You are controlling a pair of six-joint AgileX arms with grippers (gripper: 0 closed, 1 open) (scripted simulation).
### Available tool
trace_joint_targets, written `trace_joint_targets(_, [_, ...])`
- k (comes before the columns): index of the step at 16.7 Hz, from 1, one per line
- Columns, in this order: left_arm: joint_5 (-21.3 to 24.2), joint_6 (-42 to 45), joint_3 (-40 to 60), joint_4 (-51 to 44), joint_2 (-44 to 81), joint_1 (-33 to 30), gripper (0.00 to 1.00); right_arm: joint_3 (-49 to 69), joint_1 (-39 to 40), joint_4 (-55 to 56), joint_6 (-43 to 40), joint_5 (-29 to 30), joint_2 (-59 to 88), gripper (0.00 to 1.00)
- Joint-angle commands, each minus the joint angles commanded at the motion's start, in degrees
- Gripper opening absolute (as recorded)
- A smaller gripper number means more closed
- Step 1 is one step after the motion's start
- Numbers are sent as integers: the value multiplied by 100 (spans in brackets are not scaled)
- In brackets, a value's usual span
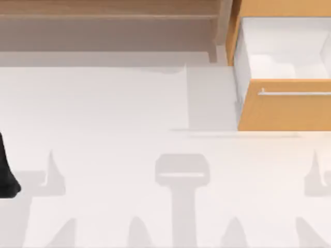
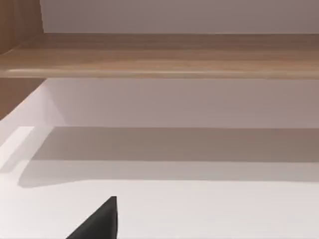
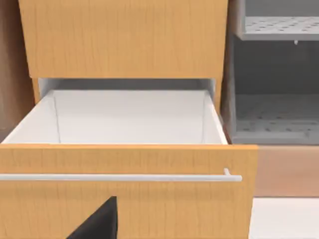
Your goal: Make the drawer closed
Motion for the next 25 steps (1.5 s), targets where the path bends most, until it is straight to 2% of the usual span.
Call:
trace_joint_targets(5, [0,0,0,0,0,0,100,313,-275,212,4,-246,408,100])
trace_joint_targets(13, [0,0,0,0,0,0,100,1941,-1641,1305,56,-1629,3219,100])
trace_joint_targets(17, [0,0,0,0,0,0,100,2537,-2151,1705,68,-2131,4242,100])
trace_joint_targets(25, [0,0,0,0,0,0,100,2629,-2220,1830,11,-2192,4442,100])
